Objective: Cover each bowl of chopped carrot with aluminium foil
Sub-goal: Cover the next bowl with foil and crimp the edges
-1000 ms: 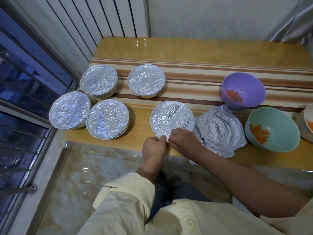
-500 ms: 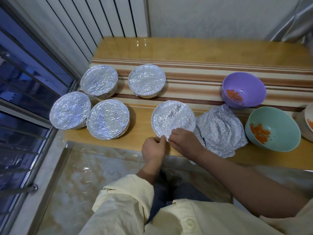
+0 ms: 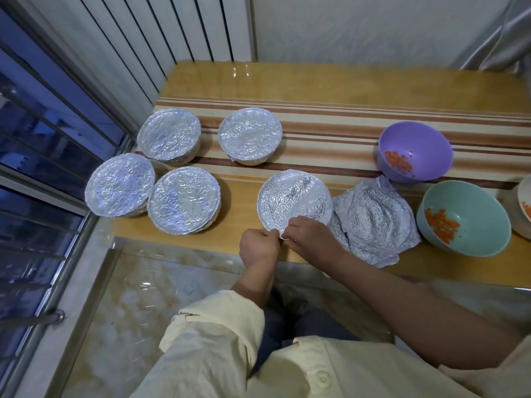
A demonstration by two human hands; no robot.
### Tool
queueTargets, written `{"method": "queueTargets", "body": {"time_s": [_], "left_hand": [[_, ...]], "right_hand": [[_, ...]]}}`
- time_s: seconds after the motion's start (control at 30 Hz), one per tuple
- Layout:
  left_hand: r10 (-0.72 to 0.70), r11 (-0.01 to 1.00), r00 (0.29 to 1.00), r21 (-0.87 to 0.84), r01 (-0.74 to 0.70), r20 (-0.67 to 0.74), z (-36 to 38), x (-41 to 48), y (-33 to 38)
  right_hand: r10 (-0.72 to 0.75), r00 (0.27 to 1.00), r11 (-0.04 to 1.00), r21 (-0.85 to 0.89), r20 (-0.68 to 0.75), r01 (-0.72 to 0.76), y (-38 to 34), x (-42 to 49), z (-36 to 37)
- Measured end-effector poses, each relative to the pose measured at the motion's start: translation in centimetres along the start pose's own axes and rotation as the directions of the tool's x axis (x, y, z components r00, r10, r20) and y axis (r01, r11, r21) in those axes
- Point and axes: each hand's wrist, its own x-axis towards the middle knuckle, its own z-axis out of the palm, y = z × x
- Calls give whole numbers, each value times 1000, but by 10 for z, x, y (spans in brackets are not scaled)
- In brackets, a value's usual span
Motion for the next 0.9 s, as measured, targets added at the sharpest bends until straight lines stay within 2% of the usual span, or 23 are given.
{"method": "queueTargets", "body": {"time_s": [0.1,0.27,0.43,0.6,0.8,0.9], "left_hand": [[21,999,1000,44,-22,15,-8,6,5],[67,996,997,52,-69,34,-13,19,4],[-4,989,999,-147,-2,-43,-8,4,-1],[-103,938,994,-334,90,-23,5,-6,-6],[-138,906,990,-406,123,-8,10,4,-7],[-110,923,994,-369,107,13,10,-4,-7]], "right_hand": [[-23,1000,1000,12,7,22,5,-4,-8],[-55,998,996,-66,21,56,10,-9,-10],[-76,997,993,-90,17,77,6,-3,-6],[-78,997,992,-102,-5,77,5,-3,-6],[-37,999,996,-87,-15,35,3,-1,-3],[-27,1000,997,-69,-6,27,3,-1,-4]]}}
